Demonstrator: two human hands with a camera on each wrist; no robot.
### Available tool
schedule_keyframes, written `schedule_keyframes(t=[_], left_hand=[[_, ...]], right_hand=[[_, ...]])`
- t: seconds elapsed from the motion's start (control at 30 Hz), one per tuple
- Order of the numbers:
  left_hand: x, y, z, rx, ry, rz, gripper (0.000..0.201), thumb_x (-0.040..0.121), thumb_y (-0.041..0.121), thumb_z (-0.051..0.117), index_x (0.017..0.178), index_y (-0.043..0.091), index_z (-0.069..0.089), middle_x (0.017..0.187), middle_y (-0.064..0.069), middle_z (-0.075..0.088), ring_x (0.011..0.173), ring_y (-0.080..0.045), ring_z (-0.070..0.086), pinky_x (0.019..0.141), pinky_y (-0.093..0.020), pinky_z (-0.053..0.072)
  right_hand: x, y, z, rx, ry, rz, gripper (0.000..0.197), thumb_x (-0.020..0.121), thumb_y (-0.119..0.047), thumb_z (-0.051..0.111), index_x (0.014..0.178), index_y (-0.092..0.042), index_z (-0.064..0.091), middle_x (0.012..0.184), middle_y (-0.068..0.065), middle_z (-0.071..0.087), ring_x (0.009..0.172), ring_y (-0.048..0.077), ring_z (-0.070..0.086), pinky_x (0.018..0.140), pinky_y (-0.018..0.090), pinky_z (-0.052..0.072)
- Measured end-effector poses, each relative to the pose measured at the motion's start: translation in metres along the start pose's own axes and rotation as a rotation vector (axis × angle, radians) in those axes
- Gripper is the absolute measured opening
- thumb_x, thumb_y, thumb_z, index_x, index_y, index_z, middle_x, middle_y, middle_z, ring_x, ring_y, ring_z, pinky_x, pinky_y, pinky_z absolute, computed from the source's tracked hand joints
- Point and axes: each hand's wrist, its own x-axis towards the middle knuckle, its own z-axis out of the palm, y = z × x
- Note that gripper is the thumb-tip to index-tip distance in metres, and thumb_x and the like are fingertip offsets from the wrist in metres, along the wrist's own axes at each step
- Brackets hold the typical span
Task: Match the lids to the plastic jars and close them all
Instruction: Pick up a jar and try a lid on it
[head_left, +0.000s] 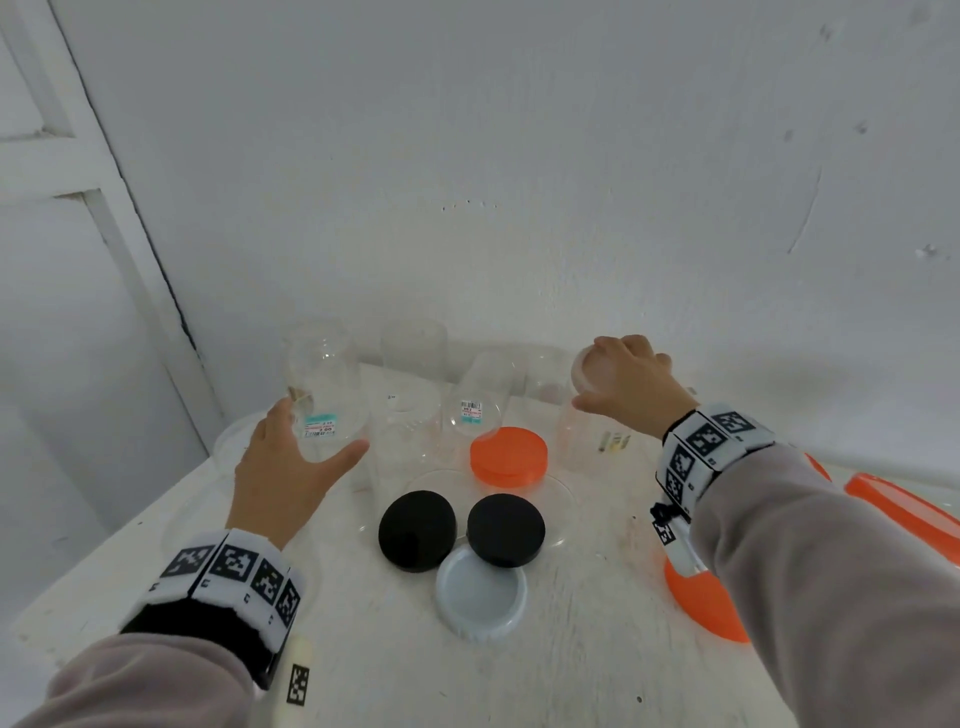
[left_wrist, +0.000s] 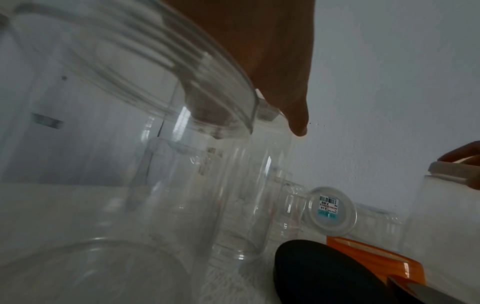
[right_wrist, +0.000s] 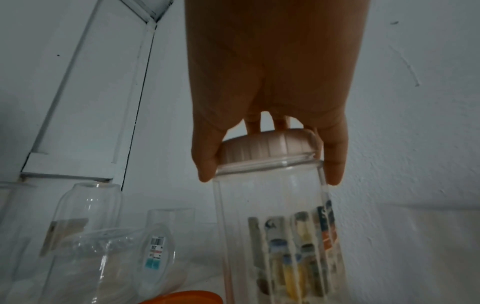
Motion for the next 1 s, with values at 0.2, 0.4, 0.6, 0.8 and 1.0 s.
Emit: schedule_keyframes(t=[0.2,0.4,0.6,0.8,1.0], left_hand=[[-0.004,0.002,-0.003,-0.103,0.026,-0.006,0.092,0.072,0.048,0.077,0.144,0.013,0.032,0.137,-0.009,0.048,0.119,-0.026,0.050,0.098,-0.042,0.041],[-0.006,0.002,-0.005,-0.158,0.052,0.003,0.087,0.073,0.047,0.076,0.142,0.014,0.034,0.135,-0.007,0.049,0.115,-0.024,0.051,0.090,-0.034,0.041],[-0.006,0.002,-0.005,-0.155,0.050,-0.001,0.089,0.073,0.048,0.075,0.143,0.013,0.032,0.136,-0.008,0.048,0.117,-0.024,0.051,0.090,-0.033,0.040],[-0.007,0.004,-0.006,-0.167,0.051,-0.011,0.090,0.073,0.046,0.076,0.144,0.013,0.032,0.138,-0.008,0.047,0.120,-0.025,0.050,0.096,-0.038,0.041],[-0.007,0.003,-0.005,-0.165,0.069,-0.010,0.091,0.072,0.049,0.076,0.144,0.015,0.033,0.136,-0.007,0.048,0.116,-0.023,0.051,0.092,-0.036,0.041]], right_hand=[[0.005,-0.008,0.000,-0.157,-0.037,-0.052,0.031,0.091,-0.022,0.049,0.121,-0.013,0.045,0.126,0.009,0.044,0.120,0.028,0.032,0.095,0.044,0.029],[0.013,-0.004,0.006,-0.235,-0.041,0.094,0.029,0.093,-0.025,0.041,0.121,-0.018,0.044,0.126,0.012,0.041,0.116,0.035,0.039,0.083,0.040,0.032],[0.016,0.009,0.006,-0.270,0.002,0.146,0.027,0.097,-0.027,0.038,0.121,-0.018,0.045,0.130,0.014,0.038,0.116,0.037,0.037,0.084,0.039,0.034],[0.017,0.015,0.005,-0.233,0.040,0.146,0.003,0.097,-0.023,0.032,0.095,-0.021,0.034,0.126,0.018,0.042,0.113,0.038,0.040,0.082,0.040,0.034],[0.020,0.012,0.008,-0.093,0.103,0.179,0.020,0.102,-0.023,0.038,0.113,-0.013,0.051,0.138,0.020,0.029,0.120,0.039,0.033,0.098,0.051,0.042]])
